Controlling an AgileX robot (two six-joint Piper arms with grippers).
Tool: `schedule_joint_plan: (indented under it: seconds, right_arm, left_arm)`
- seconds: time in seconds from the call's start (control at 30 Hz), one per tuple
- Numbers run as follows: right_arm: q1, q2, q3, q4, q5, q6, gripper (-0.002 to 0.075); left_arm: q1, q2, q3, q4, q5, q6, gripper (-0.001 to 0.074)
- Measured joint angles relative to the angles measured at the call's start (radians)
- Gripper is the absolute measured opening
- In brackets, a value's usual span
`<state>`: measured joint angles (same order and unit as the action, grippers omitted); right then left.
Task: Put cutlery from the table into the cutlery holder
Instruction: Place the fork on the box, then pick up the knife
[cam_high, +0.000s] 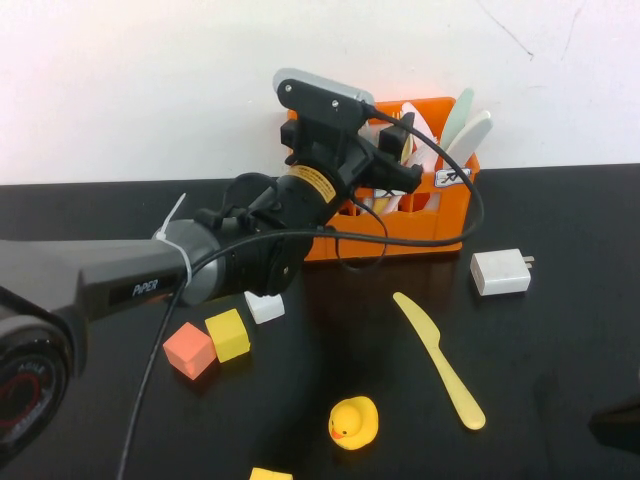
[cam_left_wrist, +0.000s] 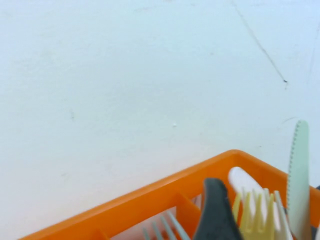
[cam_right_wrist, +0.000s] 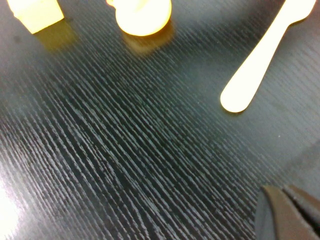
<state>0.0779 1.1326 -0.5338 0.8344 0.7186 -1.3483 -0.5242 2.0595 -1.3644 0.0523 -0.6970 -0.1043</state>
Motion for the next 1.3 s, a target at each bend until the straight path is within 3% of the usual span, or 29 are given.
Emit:
schedule_joint_plan:
  seconds: [0.13,0.23,0.33,0.43,0.6,0.83,1.03,1.3]
  right_arm:
    - [0.000,0.000,0.000,0.002,0.000,0.000,-0.0002]
    - [0.000,0.000,0.000,0.019,-0.002,0.000,-0.0002]
    - [0.000,0.000,0.000,0.041,-0.002,0.000,-0.0002]
    - [0.000,0.000,0.000,0.064,0.000,0.000,-0.0002]
    - [0.000,0.000,0.000,0.114,0.013,0.000,-0.0002]
    - [0.000,0.002,0.000,0.173,0.057,0.000,-0.0002]
    - [0.084,0.068,-0.017,0.172,0.082,0.008,-0.0002]
    - [0.202,0.211,-0.140,-0.065,0.086,0.194,-0.0002]
  left_arm:
    - [0.000,-0.016,0.000,-0.015,0.000,0.000,0.0384]
    - [0.000,-0.069,0.000,-0.018,0.007,0.000,0.0265]
    - [0.000,-0.167,0.000,-0.022,0.049,-0.040,0.0092]
    - [0.000,-0.277,0.000,-0.021,0.189,-0.169,0.0027]
    - [0.000,-0.424,-0.002,-0.021,0.618,-0.296,0.0004]
    - [0.000,-0.535,-0.002,-0.027,1.151,-0.267,0.0000]
    - [0.000,-0.671,0.060,-0.155,1.237,-0.162,0.0000]
    - [0.000,-0.914,0.316,-0.200,1.231,-0.083,-0.0001]
